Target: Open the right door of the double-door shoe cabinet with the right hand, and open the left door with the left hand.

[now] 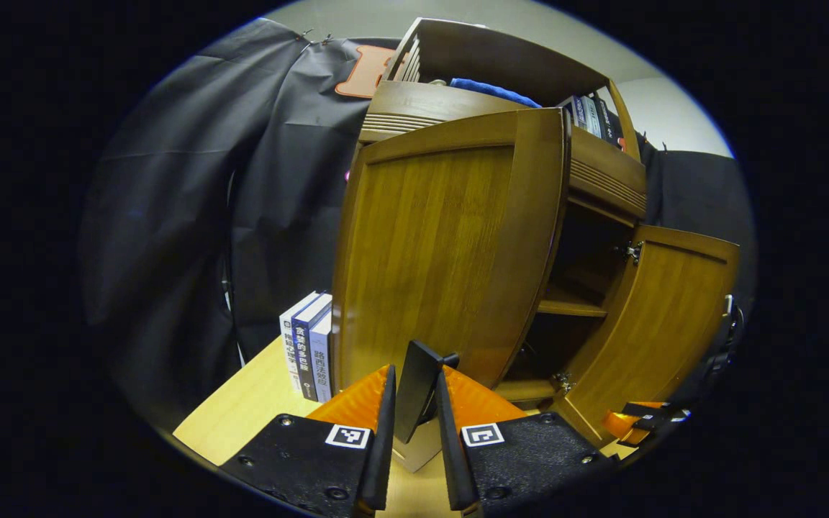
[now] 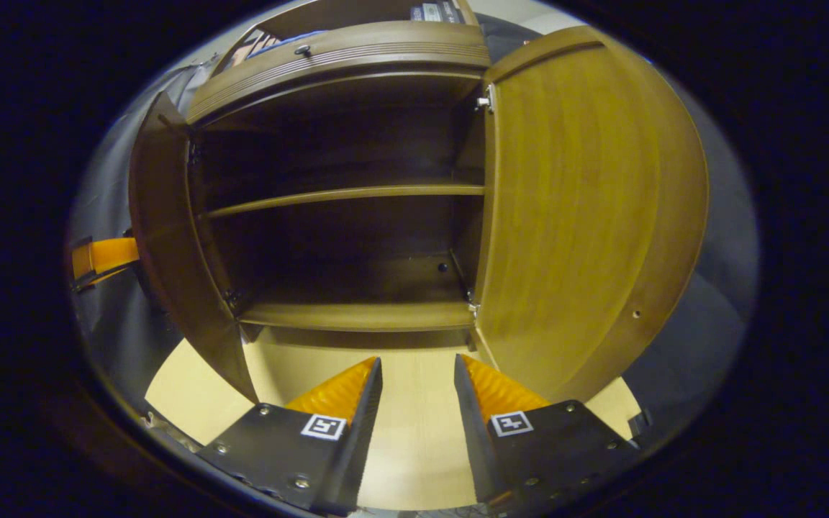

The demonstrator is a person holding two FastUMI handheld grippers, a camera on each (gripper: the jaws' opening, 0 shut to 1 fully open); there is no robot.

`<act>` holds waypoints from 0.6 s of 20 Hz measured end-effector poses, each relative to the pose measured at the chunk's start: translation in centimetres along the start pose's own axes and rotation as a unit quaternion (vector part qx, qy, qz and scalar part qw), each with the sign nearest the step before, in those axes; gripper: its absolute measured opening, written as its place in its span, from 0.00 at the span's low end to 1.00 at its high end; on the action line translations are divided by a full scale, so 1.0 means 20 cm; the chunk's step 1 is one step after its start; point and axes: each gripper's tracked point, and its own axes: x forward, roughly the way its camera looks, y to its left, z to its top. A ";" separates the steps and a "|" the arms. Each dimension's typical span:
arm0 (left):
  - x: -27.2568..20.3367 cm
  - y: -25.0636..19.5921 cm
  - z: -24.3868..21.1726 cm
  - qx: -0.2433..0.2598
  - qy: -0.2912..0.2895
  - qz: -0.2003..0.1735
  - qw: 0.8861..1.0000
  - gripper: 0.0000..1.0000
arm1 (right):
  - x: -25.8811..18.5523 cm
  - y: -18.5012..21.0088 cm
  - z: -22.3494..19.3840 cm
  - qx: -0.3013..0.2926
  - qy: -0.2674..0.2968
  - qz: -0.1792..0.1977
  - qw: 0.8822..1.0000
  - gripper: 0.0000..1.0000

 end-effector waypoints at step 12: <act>-0.05 0.09 0.01 0.014 0.000 0.018 1.000 0.34 | 0.07 0.11 -0.04 0.010 0.013 0.022 1.000 0.59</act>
